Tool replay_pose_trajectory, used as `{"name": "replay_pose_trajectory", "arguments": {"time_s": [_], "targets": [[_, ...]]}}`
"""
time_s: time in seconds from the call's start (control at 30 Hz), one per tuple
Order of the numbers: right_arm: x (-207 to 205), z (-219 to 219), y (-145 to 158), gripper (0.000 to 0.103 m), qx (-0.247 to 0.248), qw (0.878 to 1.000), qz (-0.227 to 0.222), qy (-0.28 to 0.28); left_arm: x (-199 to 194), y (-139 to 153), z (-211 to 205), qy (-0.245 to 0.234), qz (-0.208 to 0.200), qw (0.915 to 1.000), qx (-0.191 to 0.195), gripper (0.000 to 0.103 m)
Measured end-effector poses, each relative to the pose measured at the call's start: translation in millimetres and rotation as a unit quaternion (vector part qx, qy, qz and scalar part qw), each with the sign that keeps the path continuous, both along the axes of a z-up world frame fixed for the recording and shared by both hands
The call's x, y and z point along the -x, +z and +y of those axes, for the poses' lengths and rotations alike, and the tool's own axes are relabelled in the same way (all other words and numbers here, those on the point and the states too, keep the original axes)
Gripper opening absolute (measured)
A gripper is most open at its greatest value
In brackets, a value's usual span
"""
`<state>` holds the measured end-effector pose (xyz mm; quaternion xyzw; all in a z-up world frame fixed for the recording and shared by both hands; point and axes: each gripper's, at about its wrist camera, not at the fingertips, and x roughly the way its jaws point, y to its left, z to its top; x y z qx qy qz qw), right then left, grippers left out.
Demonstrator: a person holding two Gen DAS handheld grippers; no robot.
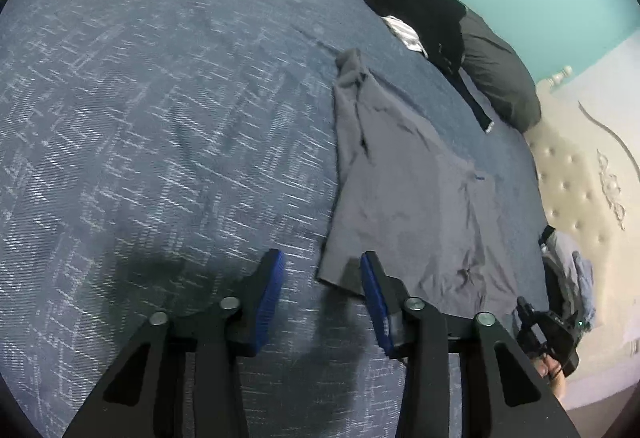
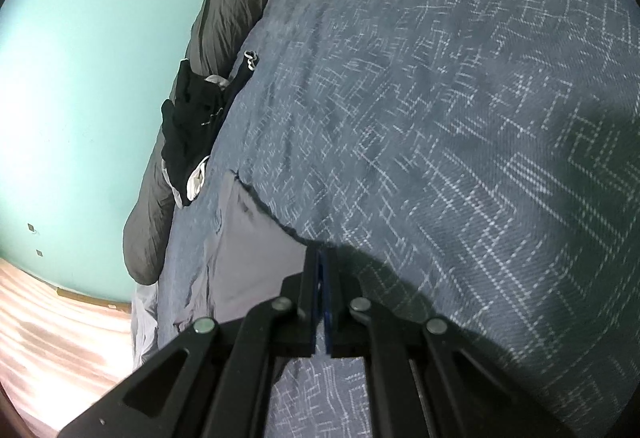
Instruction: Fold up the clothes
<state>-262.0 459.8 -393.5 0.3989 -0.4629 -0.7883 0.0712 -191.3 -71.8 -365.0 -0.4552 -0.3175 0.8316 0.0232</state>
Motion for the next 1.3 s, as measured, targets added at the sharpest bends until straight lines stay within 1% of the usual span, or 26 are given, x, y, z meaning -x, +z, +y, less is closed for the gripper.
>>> {"name": "replay_pose_trajectory", "arguments": {"time_s": [0.03, 0.07, 0.1, 0.17, 0.4, 0.5, 0.57, 0.67, 0.8, 0.93, 0.97, 1.03, 1.1, 1.17, 1.23, 1.3], "targets": [[0.0, -0.4, 0.1, 0.001, -0.001, 1.000, 0.000, 0.000, 0.3, -0.4, 1.4, -0.004, -0.001, 1.0000, 0.000, 0.026], [0.1, -0.3, -0.3, 0.002, -0.001, 1.000, -0.001, 0.001, 0.6, -0.8, 2.8, -0.007, -0.002, 1.0000, 0.001, 0.015], [0.3, -0.2, -0.8, 0.002, -0.001, 1.000, -0.002, 0.001, 0.9, -1.2, 4.2, -0.011, -0.003, 0.9999, 0.002, 0.007], [0.3, 0.0, -1.7, 0.001, -0.001, 1.000, -0.003, 0.001, 1.5, -2.0, 7.0, -0.018, -0.006, 0.9998, 0.003, 0.003], [1.5, -0.3, -1.7, 0.002, -0.002, 1.000, -0.002, 0.002, -6.5, 27.9, -1.0, -0.004, 0.032, 0.9987, 0.039, 0.002], [1.5, -0.1, -1.5, 0.002, -0.004, 1.000, -0.002, 0.002, -10.9, 43.7, -6.5, 0.003, 0.054, 0.9973, 0.049, 0.002], [1.3, -0.7, -1.5, 0.002, -0.004, 1.000, -0.002, 0.002, -6.9, 48.6, -1.9, -0.006, 0.064, 0.9972, 0.038, 0.002], [0.5, -2.5, -1.3, 0.002, -0.005, 1.000, -0.002, 0.004, -2.1, 52.5, 21.4, -0.046, 0.077, 0.9956, 0.029, 0.002], [-0.1, -3.7, -1.7, 0.002, -0.004, 1.000, -0.002, 0.005, 11.0, 39.6, 48.8, -0.090, 0.064, 0.9938, -0.008, 0.002], [0.6, -3.0, -3.1, 0.001, -0.001, 1.000, -0.004, 0.008, 18.0, 25.9, 57.0, -0.095, 0.039, 0.9947, -0.006, 0.002], [0.7, -2.6, -3.3, 0.002, 0.000, 1.000, -0.004, 0.008, 18.0, 25.1, 55.5, -0.093, 0.038, 0.9949, -0.011, 0.003], [1.1, -1.9, -3.6, 0.002, 0.001, 1.000, -0.004, 0.009, 17.2, 28.5, 53.0, -0.090, 0.045, 0.9948, -0.009, 0.008], [1.6, -1.8, -3.9, 0.002, 0.002, 1.000, -0.005, 0.009, 15.3, 33.5, 50.1, -0.086, 0.057, 0.9946, -0.008, 0.029], [2.0, -1.9, -4.3, 0.002, 0.003, 1.000, -0.006, 0.009, 11.2, 39.8, 43.3, -0.078, 0.076, 0.9940, -0.010, 0.039], [2.0, -1.8, -4.2, 0.002, 0.004, 1.000, -0.006, 0.009, 9.8, 43.4, 37.3, -0.068, 0.079, 0.9945, 0.003, 0.039], [2.0, -1.8, -4.3, 0.002, 0.004, 1.000, -0.006, 0.009, 8.4, 40.8, 32.0, -0.063, 0.065, 0.9956, 0.027, 0.039]]}}
